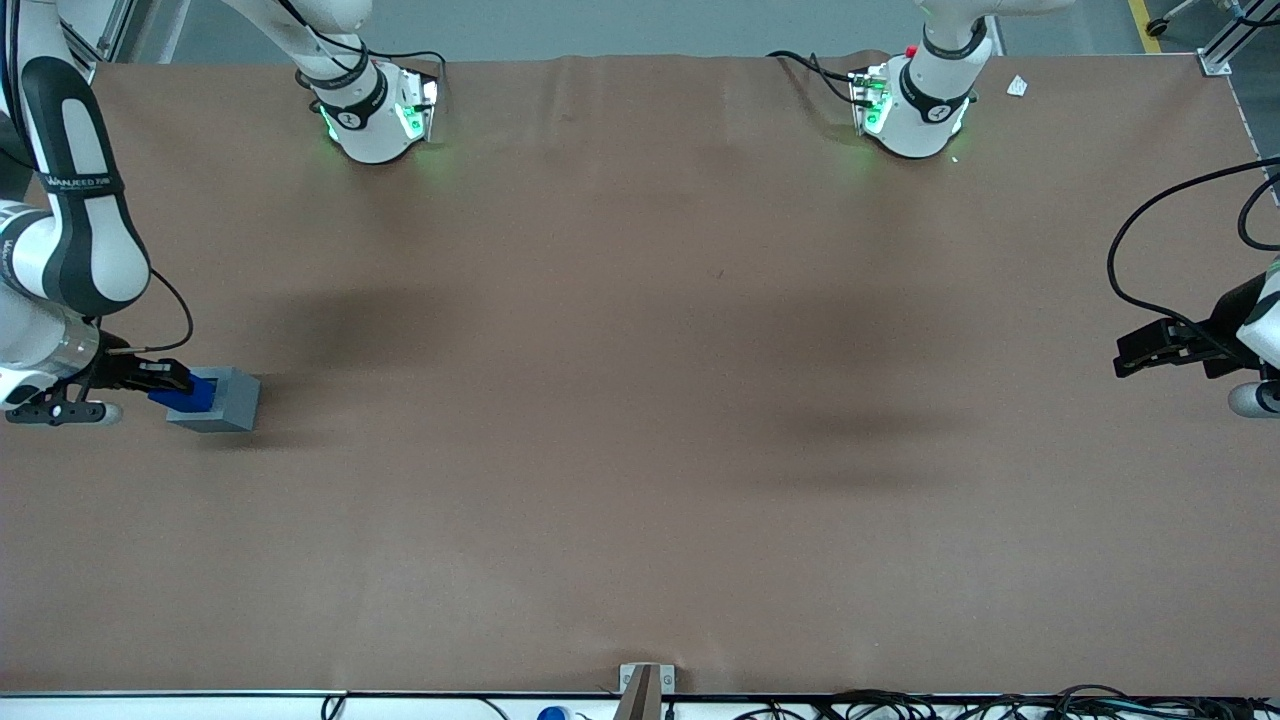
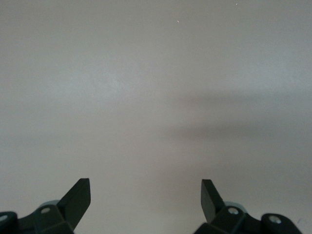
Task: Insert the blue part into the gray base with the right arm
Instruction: 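Lower the blue part into the gray base's opening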
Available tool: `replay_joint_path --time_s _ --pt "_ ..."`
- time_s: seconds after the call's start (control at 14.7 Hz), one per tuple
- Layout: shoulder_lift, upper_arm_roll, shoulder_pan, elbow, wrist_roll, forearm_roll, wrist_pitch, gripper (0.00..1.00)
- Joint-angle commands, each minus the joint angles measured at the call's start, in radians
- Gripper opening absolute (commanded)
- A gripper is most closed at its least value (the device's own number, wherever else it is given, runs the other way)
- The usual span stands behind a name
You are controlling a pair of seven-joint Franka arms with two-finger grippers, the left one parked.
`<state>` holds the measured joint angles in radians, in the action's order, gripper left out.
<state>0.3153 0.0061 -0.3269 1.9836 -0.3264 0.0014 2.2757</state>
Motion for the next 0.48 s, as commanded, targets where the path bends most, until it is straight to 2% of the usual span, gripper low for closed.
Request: replay_joint_path --time_s 0.0,0.41 --pt "-0.009 0.014 -0.020 0.007 -0.002 0.000 -0.004 0.18" --pt "-0.010 0.014 -0.020 0.020 0.013 0.002 -0.002 0.18"
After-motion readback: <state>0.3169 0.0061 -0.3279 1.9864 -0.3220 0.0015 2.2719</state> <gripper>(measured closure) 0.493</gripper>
